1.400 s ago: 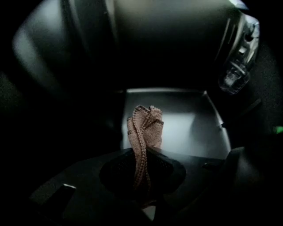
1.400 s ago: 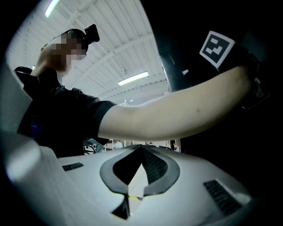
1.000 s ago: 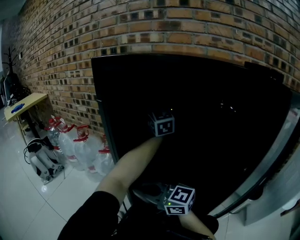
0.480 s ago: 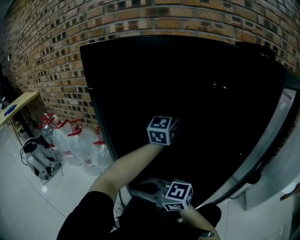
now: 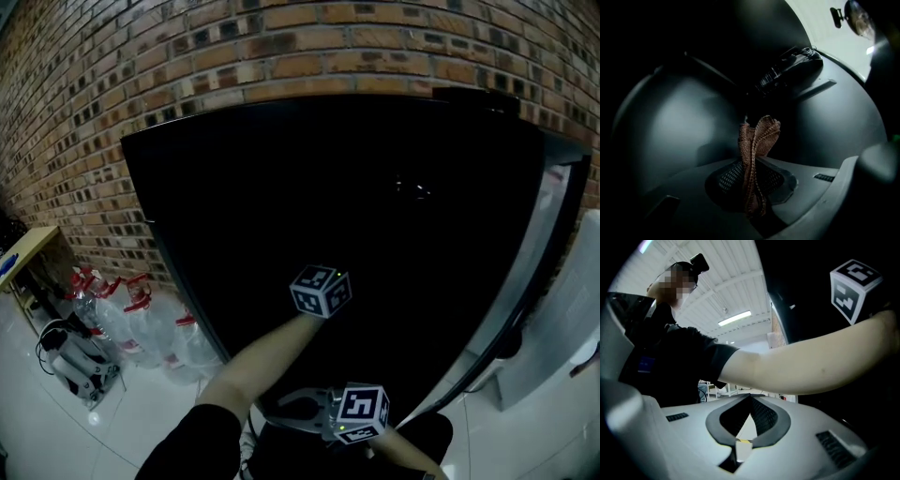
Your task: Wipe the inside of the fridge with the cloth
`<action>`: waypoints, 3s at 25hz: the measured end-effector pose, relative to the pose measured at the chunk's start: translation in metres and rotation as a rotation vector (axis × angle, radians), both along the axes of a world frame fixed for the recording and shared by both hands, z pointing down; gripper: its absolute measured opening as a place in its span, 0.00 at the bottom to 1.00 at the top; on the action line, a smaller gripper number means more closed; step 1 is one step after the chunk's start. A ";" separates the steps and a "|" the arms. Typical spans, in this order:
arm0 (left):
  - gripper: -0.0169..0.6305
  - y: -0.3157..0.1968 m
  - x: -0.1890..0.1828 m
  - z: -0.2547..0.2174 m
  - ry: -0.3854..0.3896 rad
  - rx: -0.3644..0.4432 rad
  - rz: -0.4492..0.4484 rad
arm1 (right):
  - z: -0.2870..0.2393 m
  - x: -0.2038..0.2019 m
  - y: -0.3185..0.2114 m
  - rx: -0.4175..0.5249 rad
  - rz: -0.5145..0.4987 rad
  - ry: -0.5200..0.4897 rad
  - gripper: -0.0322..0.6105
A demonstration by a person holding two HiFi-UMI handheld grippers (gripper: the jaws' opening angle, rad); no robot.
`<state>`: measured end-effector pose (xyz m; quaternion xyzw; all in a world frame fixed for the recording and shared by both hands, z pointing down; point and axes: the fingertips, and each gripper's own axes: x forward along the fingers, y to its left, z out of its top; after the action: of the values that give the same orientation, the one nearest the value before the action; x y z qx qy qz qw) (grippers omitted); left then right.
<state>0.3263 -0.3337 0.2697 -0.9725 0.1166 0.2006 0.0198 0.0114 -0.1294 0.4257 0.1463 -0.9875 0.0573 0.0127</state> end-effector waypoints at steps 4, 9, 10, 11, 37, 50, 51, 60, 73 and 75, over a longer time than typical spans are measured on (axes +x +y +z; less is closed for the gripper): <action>0.11 -0.002 0.019 0.013 -0.032 0.019 0.034 | 0.003 0.002 -0.002 -0.009 -0.011 0.023 0.06; 0.11 -0.012 0.038 0.026 -0.104 0.026 -0.032 | 0.003 0.005 -0.008 -0.030 -0.014 0.013 0.06; 0.11 -0.015 0.039 0.025 -0.106 0.024 -0.050 | 0.003 0.006 -0.009 -0.030 -0.016 0.012 0.06; 0.11 -0.020 0.040 0.025 -0.109 0.018 -0.074 | 0.003 0.006 -0.011 -0.030 -0.017 0.012 0.06; 0.11 -0.117 -0.096 0.019 -0.074 -0.104 -0.634 | -0.011 -0.003 -0.032 0.013 -0.038 -0.024 0.06; 0.11 -0.136 -0.129 0.022 -0.122 -0.120 -0.847 | -0.020 0.008 -0.024 0.039 0.008 -0.043 0.06; 0.11 -0.136 -0.130 0.022 -0.125 -0.124 -0.868 | -0.020 0.010 -0.022 0.039 0.015 -0.047 0.06; 0.11 -0.138 -0.143 0.032 -0.109 -0.219 -0.904 | -0.021 0.023 -0.003 0.035 0.042 -0.060 0.06; 0.11 -0.032 -0.017 0.088 -0.206 -0.230 -0.189 | -0.003 0.002 0.013 0.023 0.018 0.005 0.06; 0.11 -0.022 0.005 0.098 -0.227 -0.265 -0.124 | -0.003 0.007 0.013 0.016 0.036 -0.003 0.06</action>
<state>0.3313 -0.3559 0.3675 -0.9739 0.1989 0.0709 -0.0832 0.0185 -0.1164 0.4229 0.1639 -0.9852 0.0500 0.0090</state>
